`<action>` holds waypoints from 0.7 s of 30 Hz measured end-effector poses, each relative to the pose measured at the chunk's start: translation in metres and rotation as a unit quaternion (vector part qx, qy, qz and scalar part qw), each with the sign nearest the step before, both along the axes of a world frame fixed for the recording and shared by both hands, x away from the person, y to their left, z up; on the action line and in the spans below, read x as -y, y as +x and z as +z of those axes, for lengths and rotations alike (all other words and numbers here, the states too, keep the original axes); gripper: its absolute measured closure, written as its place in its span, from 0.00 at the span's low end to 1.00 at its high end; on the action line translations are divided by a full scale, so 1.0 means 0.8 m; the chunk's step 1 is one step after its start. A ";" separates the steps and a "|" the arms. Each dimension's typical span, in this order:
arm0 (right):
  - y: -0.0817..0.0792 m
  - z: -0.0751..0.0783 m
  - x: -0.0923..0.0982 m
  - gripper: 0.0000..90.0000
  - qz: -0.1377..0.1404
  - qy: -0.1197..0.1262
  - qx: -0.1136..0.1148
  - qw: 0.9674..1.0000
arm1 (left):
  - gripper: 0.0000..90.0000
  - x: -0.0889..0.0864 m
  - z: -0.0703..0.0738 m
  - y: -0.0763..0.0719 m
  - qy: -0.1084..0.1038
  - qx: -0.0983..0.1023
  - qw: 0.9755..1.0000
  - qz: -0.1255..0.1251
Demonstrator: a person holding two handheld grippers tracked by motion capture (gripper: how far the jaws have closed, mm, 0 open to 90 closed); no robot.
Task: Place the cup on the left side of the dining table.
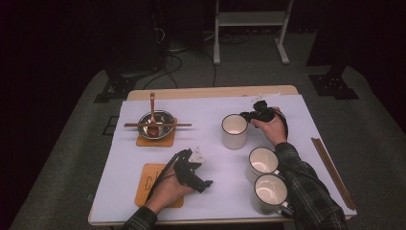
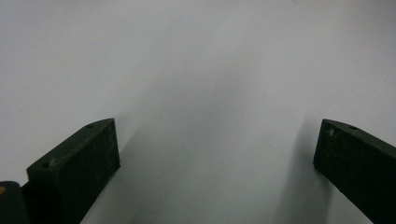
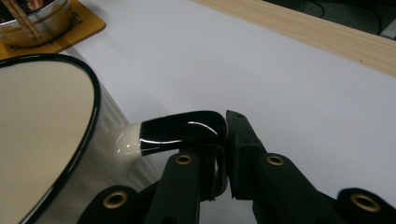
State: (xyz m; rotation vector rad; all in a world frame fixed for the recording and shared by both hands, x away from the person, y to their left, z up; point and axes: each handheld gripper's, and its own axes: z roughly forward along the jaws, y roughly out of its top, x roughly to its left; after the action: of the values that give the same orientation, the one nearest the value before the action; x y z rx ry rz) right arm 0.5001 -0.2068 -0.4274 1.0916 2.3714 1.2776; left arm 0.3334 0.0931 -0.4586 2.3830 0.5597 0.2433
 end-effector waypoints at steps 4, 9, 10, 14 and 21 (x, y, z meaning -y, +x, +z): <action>-0.003 0.000 0.002 0.91 0.002 -0.002 0.003 1.000 | 0.00 0.000 0.000 0.000 -0.001 -0.001 1.000 0.000; -0.008 -0.005 0.010 0.89 -0.003 0.005 0.000 1.000 | 0.00 0.000 0.000 0.000 -0.001 -0.001 1.000 0.000; -0.009 -0.005 0.013 0.85 -0.002 0.011 0.000 1.000 | 0.00 0.000 0.000 0.000 0.000 -0.001 1.000 0.000; -0.016 0.001 0.021 0.73 -0.008 0.003 0.013 1.000 | 0.00 0.000 0.000 0.000 0.000 -0.001 1.000 0.000; -0.040 0.007 0.047 0.61 -0.019 -0.005 0.023 1.000 | 0.00 0.000 0.000 0.000 0.000 -0.001 1.000 0.000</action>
State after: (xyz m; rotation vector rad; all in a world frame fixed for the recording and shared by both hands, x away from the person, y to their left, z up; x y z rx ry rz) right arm 0.4684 -0.2444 -0.4221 1.0888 2.3099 1.2624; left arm 0.3333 0.0930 -0.4586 2.3832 0.5622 0.2402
